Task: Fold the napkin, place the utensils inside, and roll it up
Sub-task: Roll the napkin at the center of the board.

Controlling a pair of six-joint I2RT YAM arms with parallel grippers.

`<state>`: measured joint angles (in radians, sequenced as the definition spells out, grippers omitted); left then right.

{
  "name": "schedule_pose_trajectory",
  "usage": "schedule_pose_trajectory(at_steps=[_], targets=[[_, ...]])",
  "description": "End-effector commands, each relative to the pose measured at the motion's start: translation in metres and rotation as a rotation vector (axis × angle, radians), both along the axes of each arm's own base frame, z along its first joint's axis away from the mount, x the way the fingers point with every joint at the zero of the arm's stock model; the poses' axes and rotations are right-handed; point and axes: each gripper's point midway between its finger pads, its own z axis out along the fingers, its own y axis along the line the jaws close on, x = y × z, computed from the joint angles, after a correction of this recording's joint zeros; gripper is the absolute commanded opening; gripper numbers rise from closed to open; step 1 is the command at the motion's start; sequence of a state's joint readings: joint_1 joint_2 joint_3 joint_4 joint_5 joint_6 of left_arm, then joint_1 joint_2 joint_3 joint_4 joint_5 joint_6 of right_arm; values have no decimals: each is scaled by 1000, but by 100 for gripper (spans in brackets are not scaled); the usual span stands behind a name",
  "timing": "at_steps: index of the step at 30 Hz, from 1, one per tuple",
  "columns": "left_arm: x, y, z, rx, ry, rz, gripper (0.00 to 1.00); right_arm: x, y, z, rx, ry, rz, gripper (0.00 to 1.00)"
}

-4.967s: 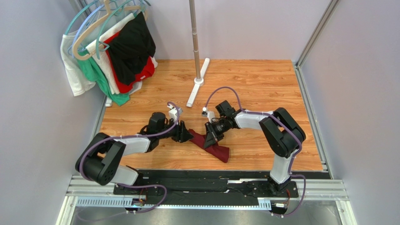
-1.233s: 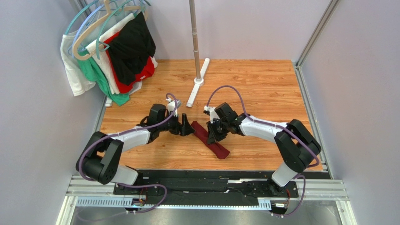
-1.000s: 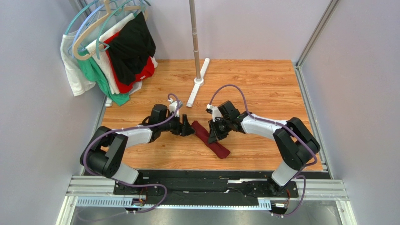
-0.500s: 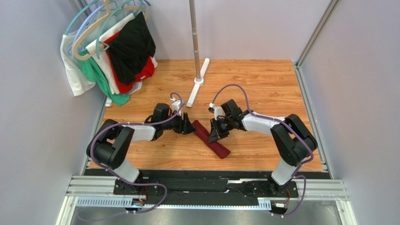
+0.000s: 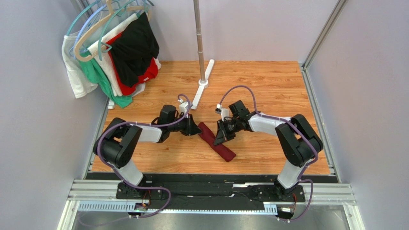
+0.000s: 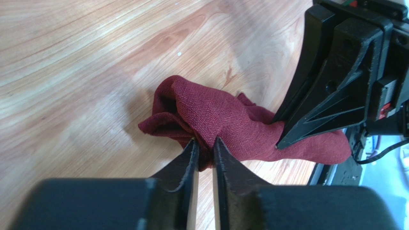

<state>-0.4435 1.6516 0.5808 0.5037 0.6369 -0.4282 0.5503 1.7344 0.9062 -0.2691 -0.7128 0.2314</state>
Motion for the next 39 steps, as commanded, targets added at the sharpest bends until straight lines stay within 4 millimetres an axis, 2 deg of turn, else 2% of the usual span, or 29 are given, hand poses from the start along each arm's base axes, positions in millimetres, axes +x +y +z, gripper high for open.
schedule_pose_trajectory(at_steps=[1,2,6,8,9,10,14,15,17,22,23,24,27,33,39], targets=[[12,-13,15,-42,-69,-38,11,10,-2,1,4,-9,-14,4],[13,-14,15,-43,-67,-38,9,11,-2,2,5,-15,-16,6],[13,-14,16,-43,-53,-33,4,17,-10,8,-30,-40,-39,30],[13,-15,16,-34,-42,-39,3,20,-12,15,-42,-72,-38,38],[13,-15,15,-30,-39,-42,3,21,-15,16,-66,-80,-45,48],[11,-14,12,-21,-22,-44,0,22,-18,18,-78,-94,-44,52],[14,-16,15,-15,-15,-53,0,31,-28,32,-136,-157,-82,61],[13,-16,15,-12,-11,-55,0,36,-33,38,-160,-190,-107,79],[13,-16,14,3,8,-57,0,39,-35,48,-176,-233,-128,84],[14,-18,13,24,41,-61,0,47,-36,72,-271,-449,-187,84],[14,-18,12,26,47,-59,0,38,-25,76,-282,-498,-159,84],[14,-18,13,27,52,-57,0,45,-27,79,-327,-567,-195,84],[15,-19,12,37,75,-50,0,36,-12,84,-387,-705,-192,84],[16,-17,8,69,136,-39,0,17,11,71,-542,-907,-108,85],[17,-19,2,87,184,-41,0,8,18,51,-661,-1006,-31,84]])
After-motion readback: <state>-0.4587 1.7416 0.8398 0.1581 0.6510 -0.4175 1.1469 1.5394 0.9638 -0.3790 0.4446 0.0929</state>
